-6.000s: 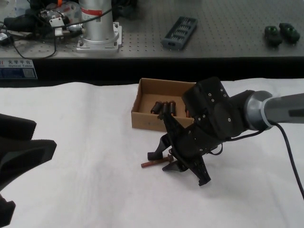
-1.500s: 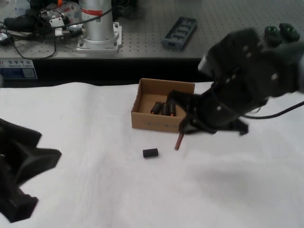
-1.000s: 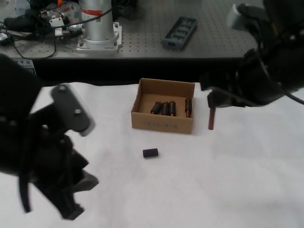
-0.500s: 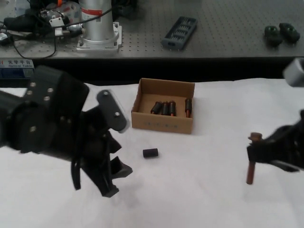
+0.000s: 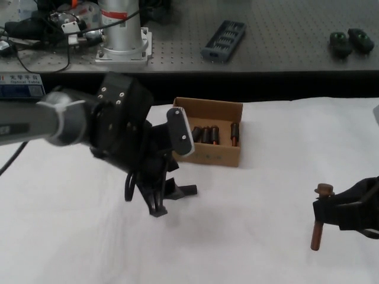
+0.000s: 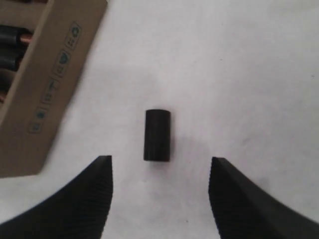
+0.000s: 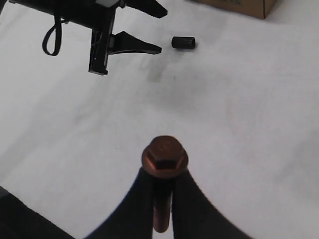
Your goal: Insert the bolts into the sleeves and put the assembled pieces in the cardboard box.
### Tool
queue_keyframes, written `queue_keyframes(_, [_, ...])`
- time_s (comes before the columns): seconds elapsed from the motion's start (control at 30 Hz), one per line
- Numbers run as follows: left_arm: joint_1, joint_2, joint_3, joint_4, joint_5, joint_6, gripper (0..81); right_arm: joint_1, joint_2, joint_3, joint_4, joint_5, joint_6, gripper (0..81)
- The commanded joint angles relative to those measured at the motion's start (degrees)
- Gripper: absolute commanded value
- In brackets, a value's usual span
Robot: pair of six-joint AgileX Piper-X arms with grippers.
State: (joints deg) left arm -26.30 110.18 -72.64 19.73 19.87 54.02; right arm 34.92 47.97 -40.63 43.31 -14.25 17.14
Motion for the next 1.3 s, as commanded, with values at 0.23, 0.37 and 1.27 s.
queue_keyframes(0.23, [-0.35, 3.54, -4.65, 3.73, 0.16, 2.25, 41.9, -0.09, -0.43, -0.11, -0.84, -0.92, -0.42, 1.9])
queue_keyframes(0.37, [-0.35, 4.26, -4.65, 3.84, 0.16, 2.16, 41.9, -0.09, -0.43, -0.11, -0.84, -0.92, -0.42, 1.9])
queue_keyframes(1.27, [-0.35, 6.75, -4.65, 0.66, 0.56, 3.88, 39.0, -0.09, -0.43, -0.11, -0.84, -2.31, -0.42, 1.9])
